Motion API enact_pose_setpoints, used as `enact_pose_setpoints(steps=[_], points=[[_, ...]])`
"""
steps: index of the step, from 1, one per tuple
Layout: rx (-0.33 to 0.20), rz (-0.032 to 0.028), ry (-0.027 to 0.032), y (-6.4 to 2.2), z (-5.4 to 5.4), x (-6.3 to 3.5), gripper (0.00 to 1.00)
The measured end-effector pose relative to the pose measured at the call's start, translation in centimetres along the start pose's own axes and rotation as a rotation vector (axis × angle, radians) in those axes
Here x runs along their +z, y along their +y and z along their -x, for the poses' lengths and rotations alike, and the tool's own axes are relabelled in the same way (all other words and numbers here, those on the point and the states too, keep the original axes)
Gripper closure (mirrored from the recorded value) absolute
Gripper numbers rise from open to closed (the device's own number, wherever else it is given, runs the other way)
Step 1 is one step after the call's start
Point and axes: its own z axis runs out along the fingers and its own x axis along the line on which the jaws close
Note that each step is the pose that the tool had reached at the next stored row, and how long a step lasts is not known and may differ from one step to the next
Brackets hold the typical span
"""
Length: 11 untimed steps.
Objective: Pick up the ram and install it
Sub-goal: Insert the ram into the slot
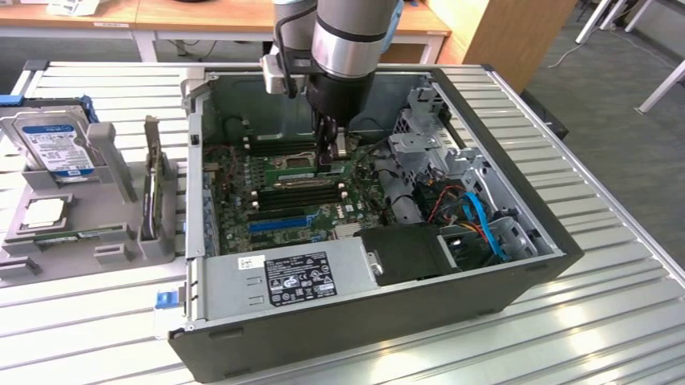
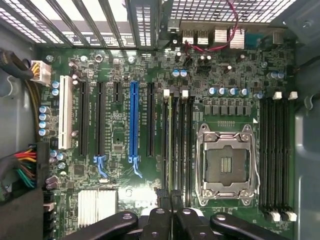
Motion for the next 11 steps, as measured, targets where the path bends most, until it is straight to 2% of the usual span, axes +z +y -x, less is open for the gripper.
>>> enact_pose_setpoints(steps=[11], points=[[0.0, -0.0017, -0.0001, -0.04, -0.1, 1.43, 0.88]])
